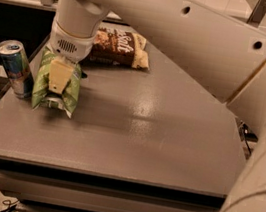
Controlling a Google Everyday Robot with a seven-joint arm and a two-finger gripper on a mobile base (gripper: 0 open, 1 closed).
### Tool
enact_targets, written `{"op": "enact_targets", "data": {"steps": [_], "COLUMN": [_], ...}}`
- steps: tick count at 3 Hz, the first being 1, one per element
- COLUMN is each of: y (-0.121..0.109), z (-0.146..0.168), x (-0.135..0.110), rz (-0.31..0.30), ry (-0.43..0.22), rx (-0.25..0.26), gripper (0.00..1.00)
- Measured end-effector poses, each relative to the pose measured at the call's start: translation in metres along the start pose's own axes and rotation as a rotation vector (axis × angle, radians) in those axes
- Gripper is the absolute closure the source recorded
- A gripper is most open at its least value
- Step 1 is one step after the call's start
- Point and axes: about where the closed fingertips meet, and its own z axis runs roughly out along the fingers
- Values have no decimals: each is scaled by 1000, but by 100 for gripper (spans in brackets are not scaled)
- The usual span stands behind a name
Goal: Move green jalapeno chip bag near redbull can
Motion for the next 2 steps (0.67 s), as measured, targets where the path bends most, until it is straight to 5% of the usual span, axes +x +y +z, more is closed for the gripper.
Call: {"op": "enact_targets", "data": {"steps": [2], "y": [-7], "z": [4], "x": [3], "rz": [15], "ry": [3], "rx": [-4], "gripper": [36]}}
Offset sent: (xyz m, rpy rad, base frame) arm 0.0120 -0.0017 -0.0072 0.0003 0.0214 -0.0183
